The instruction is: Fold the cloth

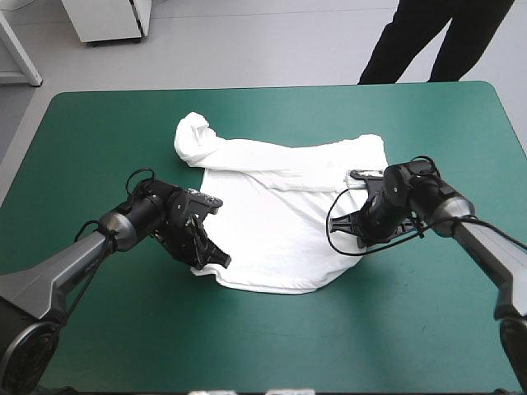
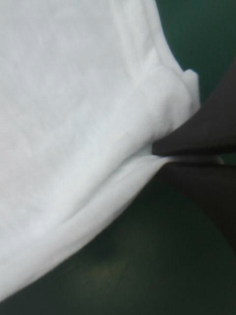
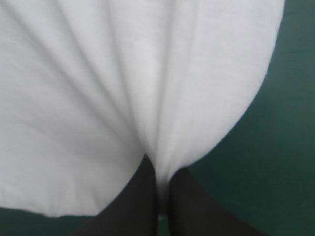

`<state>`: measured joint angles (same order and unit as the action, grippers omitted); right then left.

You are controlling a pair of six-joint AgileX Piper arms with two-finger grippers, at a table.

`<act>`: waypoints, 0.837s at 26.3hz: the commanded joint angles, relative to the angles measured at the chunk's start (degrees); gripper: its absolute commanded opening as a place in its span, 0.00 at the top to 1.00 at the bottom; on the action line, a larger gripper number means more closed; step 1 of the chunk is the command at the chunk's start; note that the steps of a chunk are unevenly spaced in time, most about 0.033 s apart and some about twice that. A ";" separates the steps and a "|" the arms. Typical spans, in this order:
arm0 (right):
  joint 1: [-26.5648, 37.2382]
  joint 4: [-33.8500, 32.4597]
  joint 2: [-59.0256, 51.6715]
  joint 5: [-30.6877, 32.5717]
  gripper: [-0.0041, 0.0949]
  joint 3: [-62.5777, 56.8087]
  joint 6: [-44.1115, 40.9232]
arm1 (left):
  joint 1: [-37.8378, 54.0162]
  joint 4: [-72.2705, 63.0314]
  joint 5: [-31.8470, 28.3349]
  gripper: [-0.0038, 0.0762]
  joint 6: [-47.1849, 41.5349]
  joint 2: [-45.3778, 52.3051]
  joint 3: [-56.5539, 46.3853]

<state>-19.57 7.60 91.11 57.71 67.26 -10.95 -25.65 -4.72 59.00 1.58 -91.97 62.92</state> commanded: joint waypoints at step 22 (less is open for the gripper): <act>-0.18 0.77 -16.06 13.73 0.97 58.94 2.29 | -0.34 -2.84 10.56 0.96 1.06 13.44 76.54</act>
<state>-19.63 6.23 76.92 71.57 119.64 -9.66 -25.65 -5.98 71.59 1.88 -80.08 132.53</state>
